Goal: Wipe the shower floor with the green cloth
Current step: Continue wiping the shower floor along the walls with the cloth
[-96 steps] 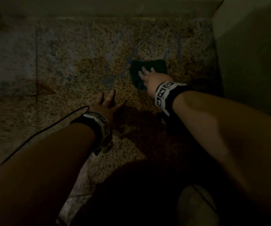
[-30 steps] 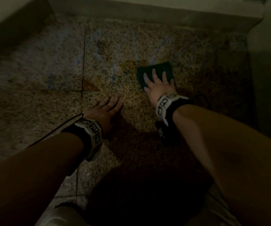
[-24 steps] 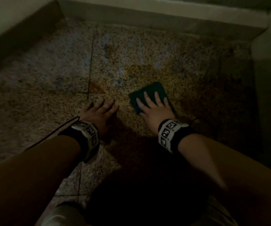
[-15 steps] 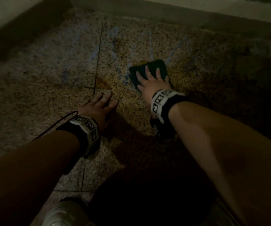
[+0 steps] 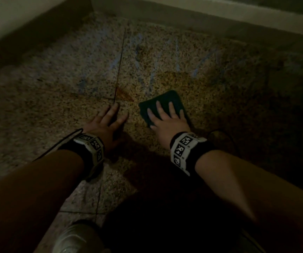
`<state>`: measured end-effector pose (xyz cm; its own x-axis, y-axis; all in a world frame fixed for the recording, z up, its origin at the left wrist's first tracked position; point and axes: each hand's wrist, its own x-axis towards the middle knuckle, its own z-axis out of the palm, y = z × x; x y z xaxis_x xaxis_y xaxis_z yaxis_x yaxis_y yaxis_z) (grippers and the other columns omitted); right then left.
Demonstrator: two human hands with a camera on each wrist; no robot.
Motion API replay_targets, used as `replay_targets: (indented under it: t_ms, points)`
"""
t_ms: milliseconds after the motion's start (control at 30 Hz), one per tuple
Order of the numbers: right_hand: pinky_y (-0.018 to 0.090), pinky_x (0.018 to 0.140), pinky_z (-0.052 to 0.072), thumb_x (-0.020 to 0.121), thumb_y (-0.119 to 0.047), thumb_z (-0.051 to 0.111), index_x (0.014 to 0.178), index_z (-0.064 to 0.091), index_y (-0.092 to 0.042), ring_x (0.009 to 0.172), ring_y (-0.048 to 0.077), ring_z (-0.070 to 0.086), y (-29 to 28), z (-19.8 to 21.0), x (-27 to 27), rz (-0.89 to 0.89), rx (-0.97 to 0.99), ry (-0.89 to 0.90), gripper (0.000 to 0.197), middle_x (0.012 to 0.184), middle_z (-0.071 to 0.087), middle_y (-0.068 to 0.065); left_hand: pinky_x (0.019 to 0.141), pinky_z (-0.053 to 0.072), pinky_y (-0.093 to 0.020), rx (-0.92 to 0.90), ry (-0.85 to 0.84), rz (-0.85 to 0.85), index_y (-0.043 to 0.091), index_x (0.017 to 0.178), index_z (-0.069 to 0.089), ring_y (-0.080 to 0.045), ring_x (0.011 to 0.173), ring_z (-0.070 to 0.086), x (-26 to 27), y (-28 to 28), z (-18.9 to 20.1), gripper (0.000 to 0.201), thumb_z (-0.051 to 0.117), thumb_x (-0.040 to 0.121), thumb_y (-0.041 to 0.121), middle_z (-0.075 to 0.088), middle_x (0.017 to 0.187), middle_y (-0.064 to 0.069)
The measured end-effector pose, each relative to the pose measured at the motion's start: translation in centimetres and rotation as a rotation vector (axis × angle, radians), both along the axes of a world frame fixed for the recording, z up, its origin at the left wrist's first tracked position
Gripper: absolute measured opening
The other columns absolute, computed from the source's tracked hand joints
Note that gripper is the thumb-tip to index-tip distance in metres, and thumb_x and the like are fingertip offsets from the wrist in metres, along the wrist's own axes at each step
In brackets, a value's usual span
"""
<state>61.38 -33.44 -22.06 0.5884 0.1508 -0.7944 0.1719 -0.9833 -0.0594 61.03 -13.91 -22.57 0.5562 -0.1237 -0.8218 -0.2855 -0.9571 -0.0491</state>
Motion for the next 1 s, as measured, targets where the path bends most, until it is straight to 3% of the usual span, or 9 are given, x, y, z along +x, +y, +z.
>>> replay_targets:
  t_ms: [133, 333, 600, 733, 867, 933, 1000]
  points:
    - [0.058, 0.114, -0.001, 0.103, -0.034, 0.018, 0.148, -0.015, -0.039, 0.142, 0.034, -0.02, 0.6, -0.2, 1.9, -0.002, 0.02, -0.003, 0.055, 0.155, -0.028, -0.005, 0.116, -0.009, -0.036, 0.057, -0.116, 0.095, 0.019, 0.144, -0.03, -0.02, 0.142, -0.025, -1.2, 0.6, -1.3, 0.092, 0.021, 0.087, 0.071, -0.038, 0.148, 0.0]
    - [0.06, 0.114, 0.001, 0.104, -0.036, 0.022, 0.149, -0.008, -0.038, 0.143, 0.035, -0.016, 3.6, 0.1, 7.1, -0.074, 0.089, -0.044, 0.055, 0.157, -0.022, -0.004, 0.115, -0.012, -0.035, 0.08, -0.09, 0.121, 0.017, 0.143, -0.03, -0.021, 0.141, -0.026, -1.0, 0.1, -1.4, 0.091, 0.023, 0.09, 0.068, -0.038, 0.149, -0.001]
    - [0.054, 0.116, 0.0, 0.104, -0.037, 0.015, 0.148, -0.014, -0.037, 0.144, 0.032, -0.017, 3.4, -0.1, 3.9, 0.041, 0.024, -0.024, 0.054, 0.156, -0.024, -0.005, 0.116, -0.008, -0.037, 0.072, -0.046, 0.118, 0.019, 0.144, -0.029, -0.021, 0.141, -0.025, -0.6, 0.4, -0.9, 0.095, 0.025, 0.087, 0.072, -0.038, 0.149, 0.0]
    - [0.052, 0.117, -0.001, 0.104, -0.037, 0.019, 0.148, -0.013, -0.038, 0.143, 0.031, -0.019, 3.7, 0.4, 1.0, 0.06, 0.015, 0.039, 0.054, 0.155, -0.026, -0.007, 0.116, -0.008, -0.038, 0.034, -0.039, 0.081, 0.02, 0.145, -0.027, -0.023, 0.141, -0.025, -0.1, 0.8, -0.2, 0.096, 0.029, 0.086, 0.072, -0.037, 0.149, 0.0]
    - [0.055, 0.116, 0.001, 0.104, -0.033, 0.024, 0.148, -0.013, -0.039, 0.143, 0.033, -0.019, 4.2, 0.4, 2.1, 0.056, 0.001, 0.059, 0.058, 0.155, -0.027, -0.006, 0.116, -0.007, -0.041, 0.029, -0.061, 0.058, 0.023, 0.144, -0.028, -0.025, 0.142, -0.024, 1.0, 2.3, 0.2, 0.101, 0.032, 0.082, 0.076, -0.036, 0.15, 0.0]
    - [0.056, 0.115, 0.001, 0.104, -0.031, 0.025, 0.148, -0.012, -0.039, 0.143, 0.033, -0.018, 4.9, 0.2, 3.6, 0.042, 0.011, 0.048, 0.059, 0.155, -0.027, -0.006, 0.118, -0.002, -0.042, 0.002, -0.039, 0.057, 0.027, 0.145, -0.027, -0.025, 0.143, -0.02, 1.8, 3.1, 0.2, 0.102, 0.035, 0.08, 0.077, -0.035, 0.15, 0.002]
    - [0.057, 0.114, 0.0, 0.104, -0.034, 0.022, 0.148, -0.011, -0.039, 0.143, 0.033, -0.018, 6.2, 0.1, 5.6, -0.008, 0.04, 0.024, 0.056, 0.156, -0.024, -0.006, 0.118, 0.013, -0.044, 0.024, 0.001, -0.01, 0.029, 0.145, -0.027, -0.024, 0.144, -0.015, 2.9, 3.8, -0.2, 0.103, 0.041, 0.081, 0.074, -0.035, 0.15, 0.003]
